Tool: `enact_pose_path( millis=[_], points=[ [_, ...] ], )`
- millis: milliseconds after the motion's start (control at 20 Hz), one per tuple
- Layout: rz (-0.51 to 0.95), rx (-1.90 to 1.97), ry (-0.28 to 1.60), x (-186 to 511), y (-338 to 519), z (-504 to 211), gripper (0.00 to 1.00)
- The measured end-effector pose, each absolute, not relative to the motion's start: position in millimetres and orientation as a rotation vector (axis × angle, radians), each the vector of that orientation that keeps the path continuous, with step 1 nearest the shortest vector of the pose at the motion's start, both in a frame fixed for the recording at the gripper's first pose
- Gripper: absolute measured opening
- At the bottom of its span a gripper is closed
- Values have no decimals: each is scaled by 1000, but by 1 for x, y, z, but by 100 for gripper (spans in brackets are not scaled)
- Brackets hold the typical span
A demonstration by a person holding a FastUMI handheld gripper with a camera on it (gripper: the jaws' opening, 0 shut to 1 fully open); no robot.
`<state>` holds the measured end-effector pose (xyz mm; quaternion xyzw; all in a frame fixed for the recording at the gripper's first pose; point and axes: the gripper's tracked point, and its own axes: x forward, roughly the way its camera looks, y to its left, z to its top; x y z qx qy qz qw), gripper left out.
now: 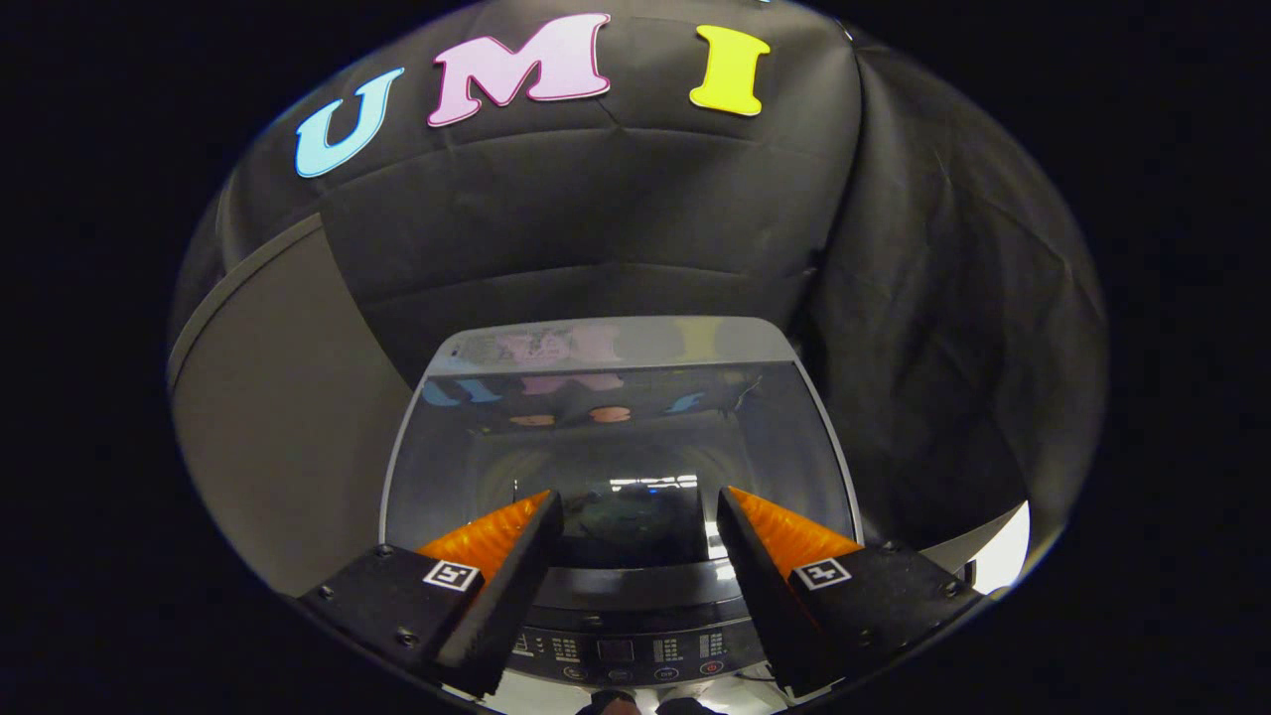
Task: Put the clothes into the washing machine and then close the washing machine lid.
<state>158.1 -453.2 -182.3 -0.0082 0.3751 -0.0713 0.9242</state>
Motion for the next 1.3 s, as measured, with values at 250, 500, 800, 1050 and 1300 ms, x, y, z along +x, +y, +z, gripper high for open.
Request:
enact_pose_path(
  millis=[250,500,800,1050,1300],
  points=[
    [-129,-36,583,183,-447,-96,99],
    [-122,-51,367,200,-443,8,99],
    [-107,-91,138,198,-429,125,99],
    [-74,-63,18,194,-414,197,98],
    [-65,-73,-7,188,-407,227,98]
  ],
)
